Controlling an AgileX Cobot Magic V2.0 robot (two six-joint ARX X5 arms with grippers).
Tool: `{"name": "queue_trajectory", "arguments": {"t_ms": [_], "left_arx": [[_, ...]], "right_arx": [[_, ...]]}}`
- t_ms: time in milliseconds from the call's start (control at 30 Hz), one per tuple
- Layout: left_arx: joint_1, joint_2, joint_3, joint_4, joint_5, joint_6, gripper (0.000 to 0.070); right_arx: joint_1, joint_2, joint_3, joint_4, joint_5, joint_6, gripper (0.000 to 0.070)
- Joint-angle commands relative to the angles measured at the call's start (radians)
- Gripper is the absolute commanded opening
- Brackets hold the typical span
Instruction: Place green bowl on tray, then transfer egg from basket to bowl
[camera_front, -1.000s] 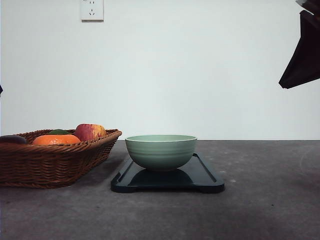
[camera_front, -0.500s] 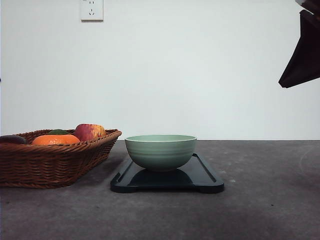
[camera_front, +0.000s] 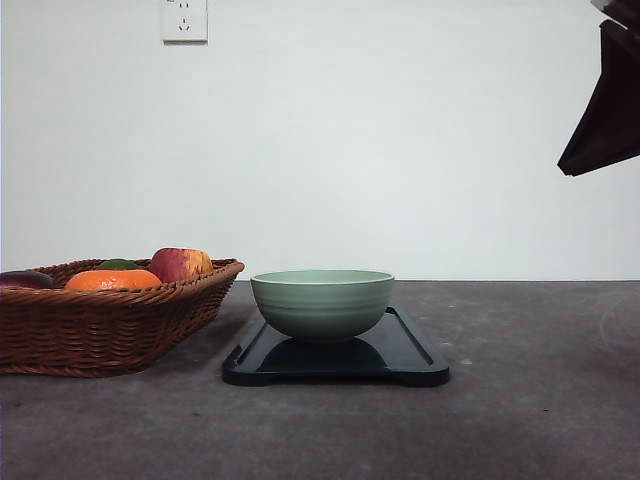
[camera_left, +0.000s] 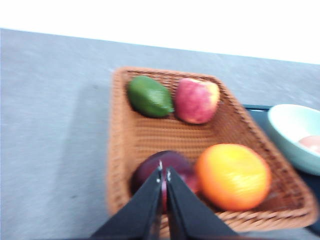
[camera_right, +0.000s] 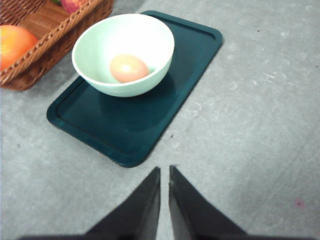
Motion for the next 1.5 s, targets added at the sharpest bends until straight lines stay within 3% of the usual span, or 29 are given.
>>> {"name": "queue_trajectory", "arguments": {"t_ms": [0, 167, 1067, 1133, 1267, 1367, 1467], "left_arx": [[0.017, -0.037, -0.028, 0.008, -0.003, 0.017, 0.0], [0.042, -0.103, -0.072, -0.022, -0.005, 0.018, 0.0], [0.037, -0.102, -0.071, -0.015, -0.005, 0.04, 0.0], [0.037, -0.102, -0.071, -0.015, -0.005, 0.039, 0.0], [0.037, -0.102, -0.071, -0.015, -0.005, 0.04, 0.0], [0.037, -0.102, -0.071, -0.015, -0.005, 0.04, 0.0], [0.037, -0.102, -0.071, -0.015, -0.005, 0.04, 0.0]], "right_arx": [[0.005, 0.007, 0.005, 0.011, 0.001, -0.004, 0.0023], [0.005, 0.007, 0.005, 0.011, 0.001, -0.004, 0.0023], [0.005, 0.007, 0.005, 0.011, 0.001, -0.004, 0.0023], [0.004, 0.003, 0.005, 0.011, 0.014, -0.033, 0.0023], [-0.019, -0.046, -0.01, 0.017, 0.129, -0.12, 0.0023], [-0.075, -0.13, -0.054, 0.047, 0.141, -0.181, 0.0023], [-0.152, -0.238, -0.134, 0.114, 0.139, -0.188, 0.0023]]}}
